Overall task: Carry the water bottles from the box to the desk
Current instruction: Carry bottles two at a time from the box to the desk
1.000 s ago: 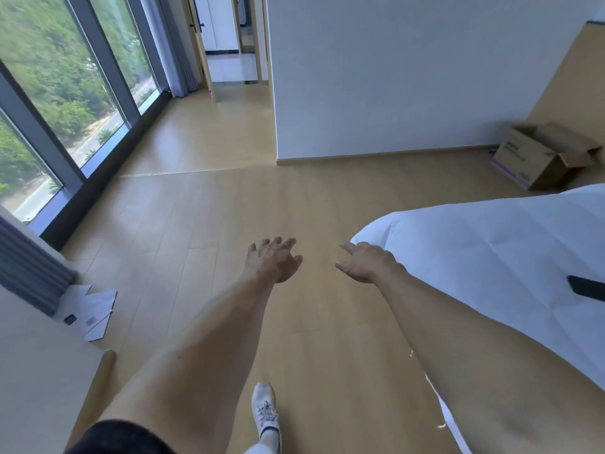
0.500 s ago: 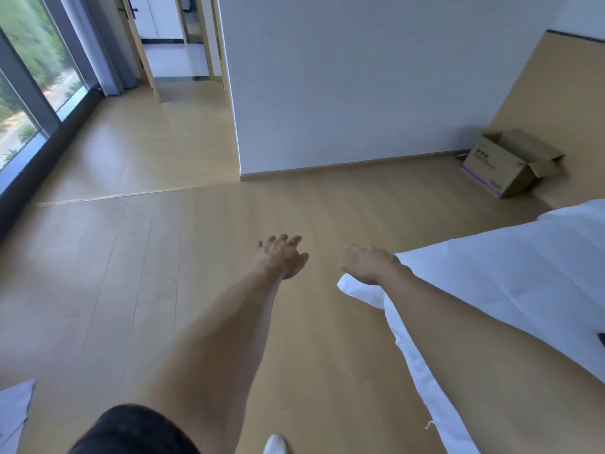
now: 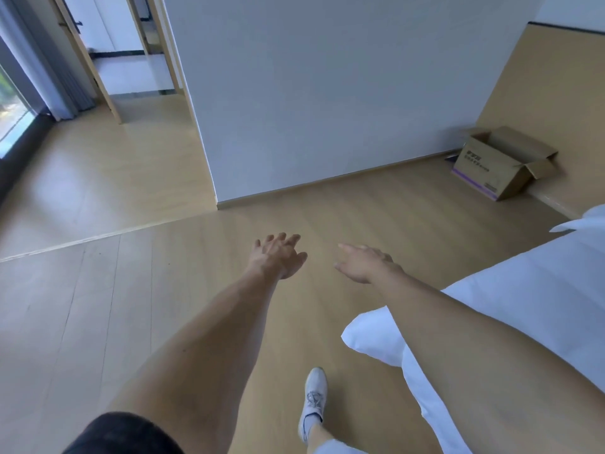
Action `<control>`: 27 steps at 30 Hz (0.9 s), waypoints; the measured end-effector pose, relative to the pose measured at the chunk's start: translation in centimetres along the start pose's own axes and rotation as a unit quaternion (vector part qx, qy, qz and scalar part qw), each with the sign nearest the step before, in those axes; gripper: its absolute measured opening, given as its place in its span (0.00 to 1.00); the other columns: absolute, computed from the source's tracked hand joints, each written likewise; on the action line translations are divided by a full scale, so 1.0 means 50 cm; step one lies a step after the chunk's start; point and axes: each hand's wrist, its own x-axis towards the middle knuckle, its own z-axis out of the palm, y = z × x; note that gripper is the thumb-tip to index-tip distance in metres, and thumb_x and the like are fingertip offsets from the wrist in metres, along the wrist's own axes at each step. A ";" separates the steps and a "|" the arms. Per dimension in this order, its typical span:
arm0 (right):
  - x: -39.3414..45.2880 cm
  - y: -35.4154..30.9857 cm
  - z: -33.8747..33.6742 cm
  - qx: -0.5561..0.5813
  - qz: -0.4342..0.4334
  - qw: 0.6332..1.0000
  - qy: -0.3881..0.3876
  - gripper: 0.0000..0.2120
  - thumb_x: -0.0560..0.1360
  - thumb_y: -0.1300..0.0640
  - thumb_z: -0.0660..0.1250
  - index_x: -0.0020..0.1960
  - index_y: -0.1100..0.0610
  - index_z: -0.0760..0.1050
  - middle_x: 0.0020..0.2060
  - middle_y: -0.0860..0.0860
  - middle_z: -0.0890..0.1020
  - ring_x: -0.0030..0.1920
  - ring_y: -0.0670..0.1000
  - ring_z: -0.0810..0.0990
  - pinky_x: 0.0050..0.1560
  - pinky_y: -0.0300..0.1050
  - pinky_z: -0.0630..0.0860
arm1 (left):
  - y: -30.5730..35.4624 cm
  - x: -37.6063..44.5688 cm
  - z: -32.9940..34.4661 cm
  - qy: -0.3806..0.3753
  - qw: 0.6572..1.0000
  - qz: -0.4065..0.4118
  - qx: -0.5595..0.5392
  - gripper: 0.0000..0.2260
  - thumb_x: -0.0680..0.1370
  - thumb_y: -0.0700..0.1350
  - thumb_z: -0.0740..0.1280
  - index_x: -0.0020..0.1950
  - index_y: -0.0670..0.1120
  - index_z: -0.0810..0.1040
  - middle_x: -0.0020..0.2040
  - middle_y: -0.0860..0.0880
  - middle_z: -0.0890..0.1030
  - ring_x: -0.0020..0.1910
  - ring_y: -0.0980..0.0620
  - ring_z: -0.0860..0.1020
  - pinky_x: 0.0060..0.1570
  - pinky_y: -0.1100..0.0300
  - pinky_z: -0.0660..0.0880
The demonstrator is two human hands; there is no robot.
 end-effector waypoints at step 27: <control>0.864 0.286 -0.424 0.050 0.172 0.983 0.029 0.27 0.81 0.40 0.56 0.78 0.47 0.60 0.73 0.56 0.69 0.71 0.60 0.69 0.69 0.55 0.67 | 0.271 1.075 -0.265 -0.042 0.980 0.187 0.047 0.27 0.83 0.61 0.52 0.82 0.56 0.55 0.81 0.48 0.61 0.78 0.44 0.59 0.75 0.45 0.57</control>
